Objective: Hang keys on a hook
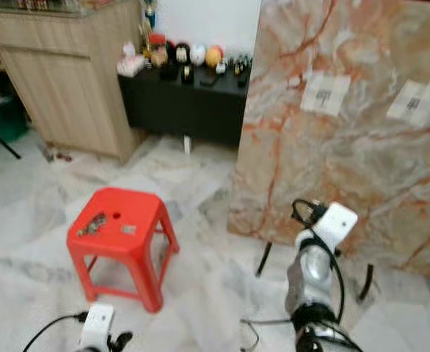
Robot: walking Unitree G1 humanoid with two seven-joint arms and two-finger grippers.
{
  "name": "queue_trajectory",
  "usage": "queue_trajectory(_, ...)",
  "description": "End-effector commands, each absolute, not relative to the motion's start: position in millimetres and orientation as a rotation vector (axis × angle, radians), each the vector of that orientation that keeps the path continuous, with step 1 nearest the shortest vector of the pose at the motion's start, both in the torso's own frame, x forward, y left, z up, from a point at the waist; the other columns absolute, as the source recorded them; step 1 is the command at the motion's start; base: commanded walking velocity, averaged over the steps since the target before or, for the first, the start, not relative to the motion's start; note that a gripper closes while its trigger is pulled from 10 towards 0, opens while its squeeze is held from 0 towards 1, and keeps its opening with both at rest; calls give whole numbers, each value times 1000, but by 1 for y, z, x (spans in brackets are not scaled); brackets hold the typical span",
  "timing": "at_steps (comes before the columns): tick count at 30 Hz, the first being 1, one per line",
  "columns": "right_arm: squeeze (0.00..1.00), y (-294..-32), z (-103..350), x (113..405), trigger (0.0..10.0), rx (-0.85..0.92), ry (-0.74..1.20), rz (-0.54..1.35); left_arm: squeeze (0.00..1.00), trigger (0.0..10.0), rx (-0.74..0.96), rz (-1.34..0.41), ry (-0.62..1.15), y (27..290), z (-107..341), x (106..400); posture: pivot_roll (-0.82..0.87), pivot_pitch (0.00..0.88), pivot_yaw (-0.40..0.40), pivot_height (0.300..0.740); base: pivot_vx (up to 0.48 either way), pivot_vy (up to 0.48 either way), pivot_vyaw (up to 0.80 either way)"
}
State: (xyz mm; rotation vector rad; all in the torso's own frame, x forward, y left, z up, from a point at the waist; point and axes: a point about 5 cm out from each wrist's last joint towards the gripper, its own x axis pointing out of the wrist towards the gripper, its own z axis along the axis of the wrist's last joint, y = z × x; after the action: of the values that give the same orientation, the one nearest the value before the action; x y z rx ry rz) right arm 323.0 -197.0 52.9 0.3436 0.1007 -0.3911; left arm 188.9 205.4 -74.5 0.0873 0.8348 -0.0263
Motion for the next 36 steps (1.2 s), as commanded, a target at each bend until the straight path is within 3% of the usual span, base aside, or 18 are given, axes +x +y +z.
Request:
queue_trajectory(1, 0, -206, 54, 322, 10000, 331, 93, -413, 0, 10000, 92, -55, 849, 199, -76, 188, 82, 0, -62, 740, 0, -304, 0)
queue_trajectory(10, 0, -209, 56, 323, 10000, 329, 84, -416, 0, 10000, 91, -64, 855, 196, -78, 185, 86, 0, -70, 740, 0, -307, 0)
queue_trajectory(31, 0, -214, 67, 330, 10000, 331, 51, -440, 0, 10000, 16, -14, 836, 198, -76, 188, 74, 0, -78, 740, 0, 0, 0)
queue_trajectory(36, 0, -214, 70, 332, 10000, 334, 42, -444, 0, 10000, 14, -15, 837, 197, -77, 188, 68, 0, -76, 740, 299, 0, 0)
